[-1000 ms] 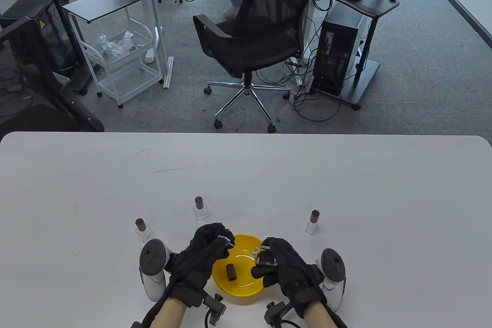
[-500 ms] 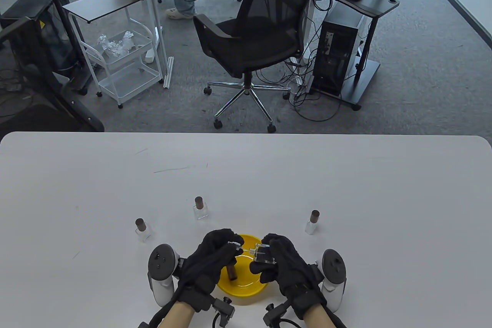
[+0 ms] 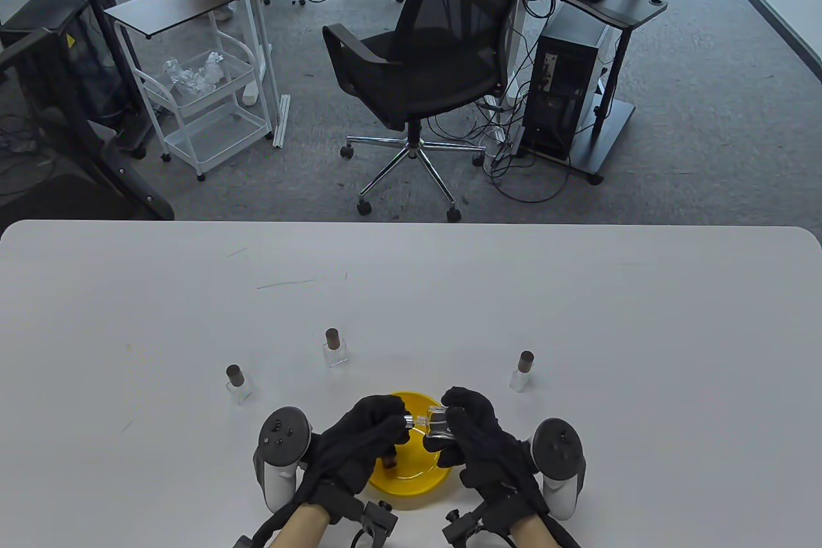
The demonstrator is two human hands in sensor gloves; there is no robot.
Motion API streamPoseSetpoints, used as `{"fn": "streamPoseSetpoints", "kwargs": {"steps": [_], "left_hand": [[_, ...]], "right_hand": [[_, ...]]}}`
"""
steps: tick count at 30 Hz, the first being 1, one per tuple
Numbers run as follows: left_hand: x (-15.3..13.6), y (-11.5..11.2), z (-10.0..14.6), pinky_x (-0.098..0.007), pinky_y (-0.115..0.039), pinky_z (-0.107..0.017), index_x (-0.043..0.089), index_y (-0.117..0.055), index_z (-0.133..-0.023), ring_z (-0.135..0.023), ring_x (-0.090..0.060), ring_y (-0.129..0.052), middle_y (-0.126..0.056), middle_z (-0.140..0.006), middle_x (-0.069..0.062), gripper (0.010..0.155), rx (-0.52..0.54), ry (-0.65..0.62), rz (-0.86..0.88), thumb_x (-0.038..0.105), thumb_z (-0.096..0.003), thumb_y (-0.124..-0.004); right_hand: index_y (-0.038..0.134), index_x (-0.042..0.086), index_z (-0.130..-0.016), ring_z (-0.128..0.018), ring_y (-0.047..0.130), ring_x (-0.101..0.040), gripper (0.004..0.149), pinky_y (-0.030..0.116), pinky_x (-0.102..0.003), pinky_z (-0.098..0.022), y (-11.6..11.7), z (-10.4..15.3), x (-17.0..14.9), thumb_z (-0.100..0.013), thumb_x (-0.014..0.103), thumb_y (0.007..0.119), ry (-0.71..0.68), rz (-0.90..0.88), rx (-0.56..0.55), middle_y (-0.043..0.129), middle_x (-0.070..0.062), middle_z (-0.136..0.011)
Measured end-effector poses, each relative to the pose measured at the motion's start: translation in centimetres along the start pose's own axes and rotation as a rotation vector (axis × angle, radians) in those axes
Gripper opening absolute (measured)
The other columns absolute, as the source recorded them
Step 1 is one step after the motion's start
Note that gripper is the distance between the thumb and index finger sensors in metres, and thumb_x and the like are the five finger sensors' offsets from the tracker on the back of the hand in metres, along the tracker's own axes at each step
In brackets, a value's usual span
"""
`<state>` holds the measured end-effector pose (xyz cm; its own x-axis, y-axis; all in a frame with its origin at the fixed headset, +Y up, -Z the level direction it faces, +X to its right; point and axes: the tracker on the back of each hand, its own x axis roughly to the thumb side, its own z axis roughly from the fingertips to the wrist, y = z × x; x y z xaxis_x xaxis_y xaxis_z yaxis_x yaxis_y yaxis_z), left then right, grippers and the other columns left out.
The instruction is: Assemble perfume bottles from components
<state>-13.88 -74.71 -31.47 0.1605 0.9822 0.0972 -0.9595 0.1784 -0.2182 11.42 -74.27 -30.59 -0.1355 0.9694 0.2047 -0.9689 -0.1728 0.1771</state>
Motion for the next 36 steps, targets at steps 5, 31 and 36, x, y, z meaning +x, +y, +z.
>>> {"fn": "streamPoseSetpoints", "kwargs": {"steps": [5,31,36], "left_hand": [[0.0,-0.3,-0.1,-0.035,-0.089,-0.044,0.027,-0.084,-0.088,-0.064,-0.026,-0.102,-0.097,-0.082,-0.006,0.04,-0.039,-0.006,-0.013,0.033,-0.0488,-0.087],[0.2,0.1,-0.1,-0.032,-0.086,-0.048,0.025,-0.071,-0.101,-0.073,-0.027,-0.093,-0.083,-0.095,-0.006,0.055,-0.045,0.006,-0.08,0.032,-0.0491,-0.087],[-0.6,0.3,-0.4,-0.036,-0.087,-0.044,0.018,-0.082,-0.096,-0.065,-0.031,-0.096,-0.092,-0.086,-0.01,0.053,-0.118,0.074,-0.069,0.045,-0.0509,-0.082]], "right_hand": [[0.052,0.006,-0.104,-0.057,0.098,-0.037,0.047,0.089,-0.03,-0.035,0.2,0.0,-0.1,-0.065,0.031,0.062,0.006,0.024,0.001,0.081,-0.02,-0.085],[0.054,0.002,-0.1,-0.048,0.102,-0.033,0.048,0.09,-0.026,-0.029,1.1,0.0,-1.7,-0.065,0.033,0.065,0.124,-0.136,0.001,0.086,-0.02,-0.079],[0.054,0.003,-0.101,-0.05,0.101,-0.033,0.048,0.09,-0.026,-0.03,1.0,-0.1,-1.5,-0.065,0.033,0.065,0.116,-0.172,0.009,0.085,-0.02,-0.08]]}}
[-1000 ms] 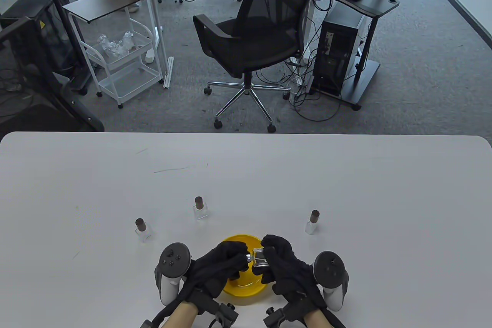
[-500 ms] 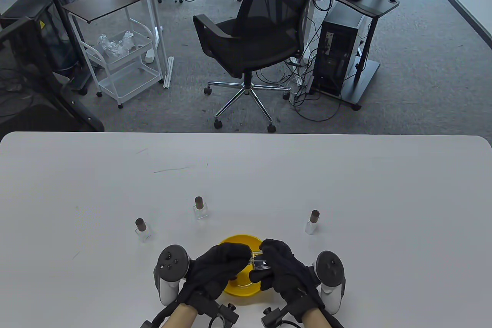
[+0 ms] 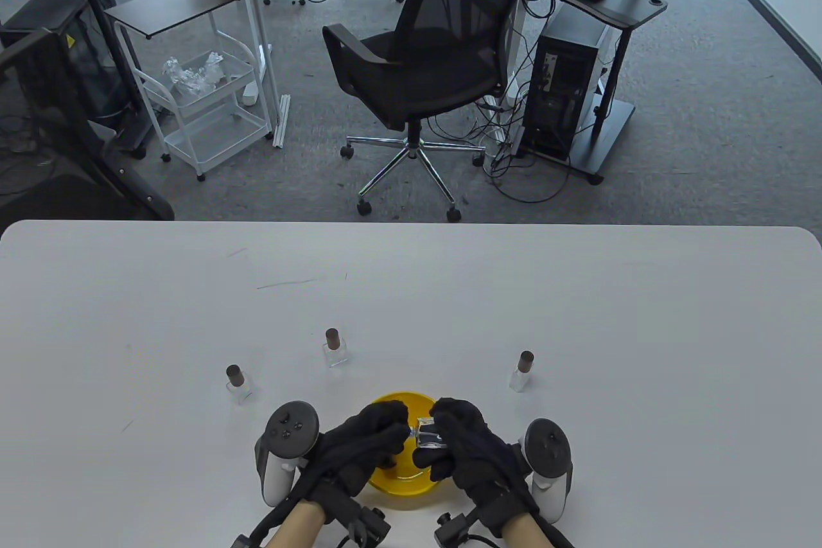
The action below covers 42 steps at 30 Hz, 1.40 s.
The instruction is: Assemble perfume bottles from components
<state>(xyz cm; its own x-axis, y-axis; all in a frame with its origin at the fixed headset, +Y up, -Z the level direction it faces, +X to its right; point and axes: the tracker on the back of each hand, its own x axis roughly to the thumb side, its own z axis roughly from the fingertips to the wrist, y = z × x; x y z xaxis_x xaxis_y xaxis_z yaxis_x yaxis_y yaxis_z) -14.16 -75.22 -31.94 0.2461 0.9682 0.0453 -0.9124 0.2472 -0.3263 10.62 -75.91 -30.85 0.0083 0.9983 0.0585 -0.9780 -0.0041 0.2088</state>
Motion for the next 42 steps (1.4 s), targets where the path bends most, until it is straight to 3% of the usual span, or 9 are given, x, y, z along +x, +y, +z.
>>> {"fn": "streamPoseSetpoints", "kwargs": {"steps": [5,11,15,25,31,34,42], "left_hand": [[0.3,-0.1,0.0,-0.035,-0.089,-0.04,0.018,-0.085,-0.093,-0.06,-0.029,-0.1,-0.097,-0.08,-0.01,0.048,-0.001,-0.017,-0.016,0.041,-0.0505,-0.084],[0.6,-0.3,0.2,-0.034,-0.088,-0.046,0.028,-0.083,-0.091,-0.067,-0.027,-0.098,-0.093,-0.085,-0.007,0.043,0.029,-0.081,-0.016,0.033,-0.0488,-0.088],[0.9,-0.4,0.4,-0.035,-0.087,-0.05,0.036,-0.085,-0.085,-0.073,-0.028,-0.095,-0.089,-0.091,-0.004,0.038,0.048,-0.121,-0.02,0.028,-0.0482,-0.089],[0.7,-0.6,0.5,-0.033,-0.087,-0.053,0.036,-0.089,-0.079,-0.074,-0.024,-0.095,-0.092,-0.086,0.005,0.034,0.101,-0.112,0.028,0.032,-0.046,-0.09],[0.6,-0.8,0.5,-0.033,-0.088,-0.051,0.034,-0.09,-0.081,-0.071,-0.024,-0.096,-0.094,-0.083,0.004,0.034,0.104,-0.107,0.07,0.031,-0.0466,-0.09],[0.4,-1.1,0.3,-0.036,-0.086,-0.052,0.029,-0.082,-0.091,-0.073,-0.027,-0.094,-0.091,-0.087,0.0,0.042,0.077,-0.08,0.096,0.029,-0.0488,-0.087],[-0.8,-1.5,-0.2,-0.04,-0.085,-0.049,0.019,-0.083,-0.094,-0.069,-0.033,-0.095,-0.093,-0.085,-0.009,0.051,-0.02,-0.021,0.115,0.047,-0.0512,-0.079]], "right_hand": [[0.055,0.003,-0.101,-0.049,0.101,-0.033,0.048,0.09,-0.026,-0.03,0.0,-0.1,-0.1,-0.065,0.033,0.064,0.001,0.018,-0.002,0.085,-0.02,-0.08],[0.054,0.003,-0.101,-0.049,0.101,-0.033,0.048,0.09,-0.026,-0.03,0.0,-0.1,0.0,-0.065,0.033,0.064,0.009,0.006,0.001,0.085,-0.02,-0.08],[0.054,0.003,-0.101,-0.049,0.101,-0.033,0.047,0.09,-0.026,-0.03,0.0,-0.1,0.0,-0.065,0.033,0.064,0.007,0.012,0.002,0.085,-0.02,-0.08],[0.054,0.004,-0.101,-0.05,0.101,-0.033,0.047,0.09,-0.027,-0.031,-0.2,0.0,-0.1,-0.066,0.033,0.063,0.009,0.01,0.005,0.085,-0.019,-0.081],[0.054,0.005,-0.101,-0.051,0.101,-0.034,0.047,0.09,-0.027,-0.032,-0.4,0.1,0.3,-0.065,0.033,0.064,-0.024,0.054,0.0,0.084,-0.019,-0.081],[0.054,0.006,-0.101,-0.052,0.1,-0.035,0.047,0.09,-0.027,-0.032,-0.3,0.2,0.5,-0.065,0.033,0.064,-0.035,0.085,-0.01,0.084,-0.019,-0.082],[0.054,0.007,-0.102,-0.053,0.1,-0.035,0.046,0.09,-0.027,-0.033,-0.6,0.3,0.5,-0.065,0.034,0.064,-0.036,0.043,-0.016,0.083,-0.019,-0.083]]}}
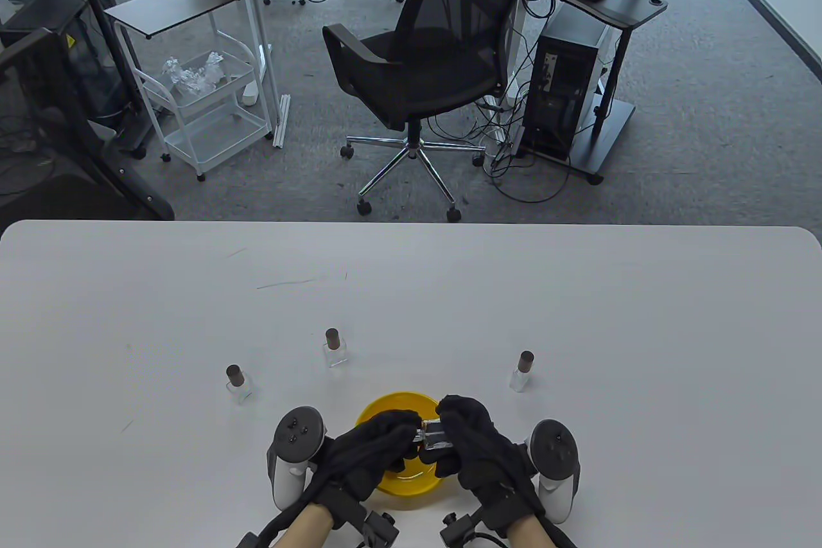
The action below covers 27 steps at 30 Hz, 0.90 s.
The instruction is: Assemble perfume bottles from components
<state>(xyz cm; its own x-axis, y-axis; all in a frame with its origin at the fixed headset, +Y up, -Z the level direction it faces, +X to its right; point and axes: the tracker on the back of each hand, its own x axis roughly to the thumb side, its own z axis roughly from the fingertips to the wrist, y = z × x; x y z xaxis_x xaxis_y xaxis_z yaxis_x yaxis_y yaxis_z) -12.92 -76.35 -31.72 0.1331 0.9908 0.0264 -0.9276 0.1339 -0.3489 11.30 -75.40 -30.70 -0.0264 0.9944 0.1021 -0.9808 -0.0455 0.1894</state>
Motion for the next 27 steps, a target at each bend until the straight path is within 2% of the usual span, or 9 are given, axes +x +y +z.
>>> {"fn": "streamPoseSetpoints", "kwargs": {"steps": [7,11,16,17,19,27], "left_hand": [[0.9,0.1,0.1,-0.039,-0.087,-0.047,0.019,-0.084,-0.093,-0.067,-0.031,-0.097,-0.095,-0.083,-0.011,0.046,0.026,-0.051,-0.089,0.036,-0.0498,-0.084],[1.2,0.0,0.3,-0.038,-0.086,-0.05,0.025,-0.082,-0.092,-0.07,-0.03,-0.095,-0.091,-0.087,-0.009,0.044,0.043,-0.084,-0.122,0.029,-0.0487,-0.087],[2.1,0.0,0.7,-0.036,-0.085,-0.054,0.033,-0.085,-0.084,-0.075,-0.028,-0.093,-0.088,-0.091,-0.001,0.039,0.095,-0.172,-0.177,0.023,-0.0469,-0.091],[2.2,0.0,0.7,-0.036,-0.085,-0.054,0.036,-0.087,-0.08,-0.076,-0.026,-0.092,-0.087,-0.092,0.002,0.036,0.103,-0.186,-0.182,0.022,-0.0466,-0.091],[2.5,-0.1,0.9,-0.036,-0.084,-0.056,0.037,-0.088,-0.078,-0.078,-0.025,-0.091,-0.085,-0.092,0.005,0.035,0.118,-0.211,-0.206,0.022,-0.0461,-0.091],[2.6,0.0,1.0,-0.035,-0.083,-0.057,0.04,-0.089,-0.078,-0.077,-0.022,-0.092,-0.087,-0.089,0.01,0.033,0.122,-0.228,-0.179,0.028,-0.0465,-0.091]], "right_hand": [[0.054,0.007,-0.102,-0.053,0.1,-0.035,0.046,0.09,-0.028,-0.033,0.1,0.0,-0.2,-0.065,0.033,0.064,0.011,0.005,-0.001,0.083,-0.02,-0.083],[0.054,0.007,-0.102,-0.053,0.1,-0.035,0.046,0.09,-0.028,-0.033,0.1,0.0,-0.2,-0.065,0.033,0.063,0.021,-0.001,-0.001,0.082,-0.02,-0.083],[0.053,0.006,-0.102,-0.054,0.1,-0.035,0.046,0.09,-0.027,-0.033,0.4,0.1,-0.2,-0.066,0.032,0.062,0.05,-0.063,0.005,0.082,-0.02,-0.083],[0.053,0.006,-0.102,-0.053,0.1,-0.035,0.046,0.09,-0.027,-0.033,0.4,0.1,-0.2,-0.066,0.032,0.062,0.055,-0.076,0.004,0.082,-0.02,-0.083],[0.053,0.006,-0.102,-0.053,0.1,-0.034,0.046,0.09,-0.027,-0.033,0.5,0.1,-0.2,-0.066,0.032,0.062,0.068,-0.108,0.002,0.082,-0.02,-0.083],[0.053,0.005,-0.102,-0.053,0.1,-0.033,0.046,0.091,-0.026,-0.033,0.5,0.1,-0.1,-0.066,0.033,0.062,0.08,-0.153,-0.001,0.083,-0.019,-0.082]]}}
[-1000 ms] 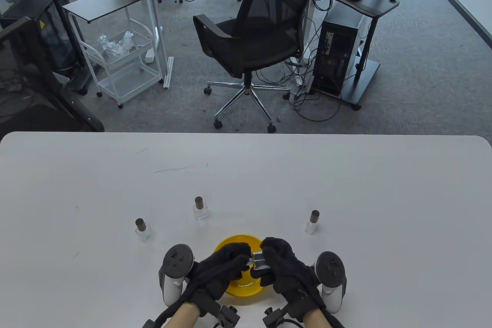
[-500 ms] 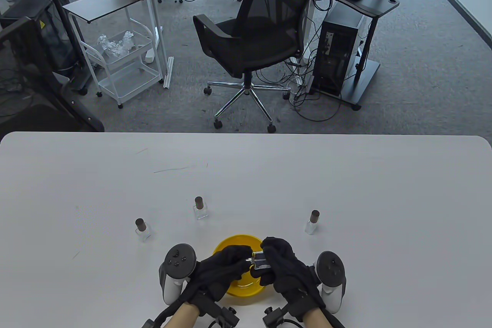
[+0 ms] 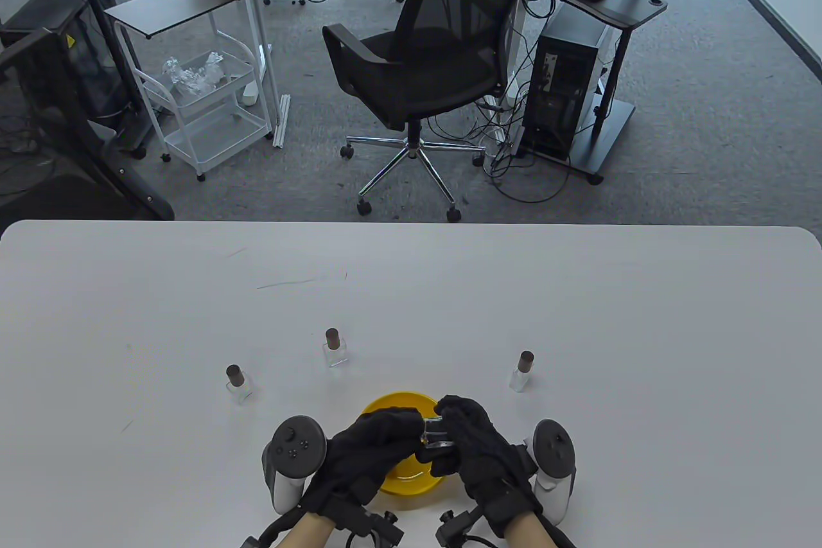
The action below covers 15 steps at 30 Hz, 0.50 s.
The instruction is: Assemble perfume bottles from components
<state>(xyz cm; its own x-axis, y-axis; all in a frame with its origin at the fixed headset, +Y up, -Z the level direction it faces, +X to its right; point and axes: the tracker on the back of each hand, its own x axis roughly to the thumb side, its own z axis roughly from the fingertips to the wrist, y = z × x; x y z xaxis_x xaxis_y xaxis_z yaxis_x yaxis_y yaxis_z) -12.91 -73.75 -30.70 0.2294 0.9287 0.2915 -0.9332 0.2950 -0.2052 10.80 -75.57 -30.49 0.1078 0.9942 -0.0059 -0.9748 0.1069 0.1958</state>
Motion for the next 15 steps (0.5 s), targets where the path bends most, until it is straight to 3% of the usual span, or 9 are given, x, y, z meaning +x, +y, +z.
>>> {"fn": "streamPoseSetpoints", "kwargs": {"steps": [6,9,13,15], "left_hand": [[-0.3,0.2,0.1,-0.037,-0.083,-0.055,0.035,-0.088,-0.082,-0.075,-0.025,-0.093,-0.09,-0.086,0.006,0.034,0.032,0.035,0.003,0.028,-0.0491,-0.087],[-0.6,0.1,-0.1,-0.038,-0.083,-0.055,0.031,-0.079,-0.094,-0.075,-0.028,-0.092,-0.087,-0.09,0.001,0.044,-0.004,0.083,-0.004,0.027,-0.0507,-0.084],[-1.5,0.4,-0.2,-0.042,-0.081,-0.056,0.02,-0.072,-0.104,-0.077,-0.033,-0.09,-0.085,-0.094,-0.01,0.057,-0.055,0.172,-0.001,0.042,-0.0513,-0.082],[-1.9,0.5,-0.2,-0.043,-0.083,-0.052,0.016,-0.077,-0.1,-0.073,-0.035,-0.093,-0.09,-0.089,-0.011,0.058,-0.082,0.184,0.012,0.048,-0.0515,-0.079]], "right_hand": [[0.053,0.005,-0.102,-0.053,0.1,-0.034,0.046,0.091,-0.027,-0.033,0.4,-0.1,-0.3,-0.066,0.032,0.063,0.015,0.028,0.002,0.083,-0.019,-0.083],[0.054,0.005,-0.101,-0.053,0.1,-0.035,0.046,0.091,-0.028,-0.033,0.4,-0.1,-0.3,-0.065,0.032,0.063,0.008,0.049,0.001,0.082,-0.02,-0.083],[0.053,0.007,-0.102,-0.056,0.099,-0.035,0.046,0.09,-0.028,-0.035,0.3,-0.2,0.1,-0.066,0.033,0.063,-0.027,0.066,0.014,0.081,-0.019,-0.084],[0.052,0.007,-0.102,-0.058,0.098,-0.036,0.046,0.09,-0.029,-0.036,0.4,-0.2,0.3,-0.066,0.033,0.063,-0.036,0.051,0.022,0.08,-0.02,-0.086]]}}
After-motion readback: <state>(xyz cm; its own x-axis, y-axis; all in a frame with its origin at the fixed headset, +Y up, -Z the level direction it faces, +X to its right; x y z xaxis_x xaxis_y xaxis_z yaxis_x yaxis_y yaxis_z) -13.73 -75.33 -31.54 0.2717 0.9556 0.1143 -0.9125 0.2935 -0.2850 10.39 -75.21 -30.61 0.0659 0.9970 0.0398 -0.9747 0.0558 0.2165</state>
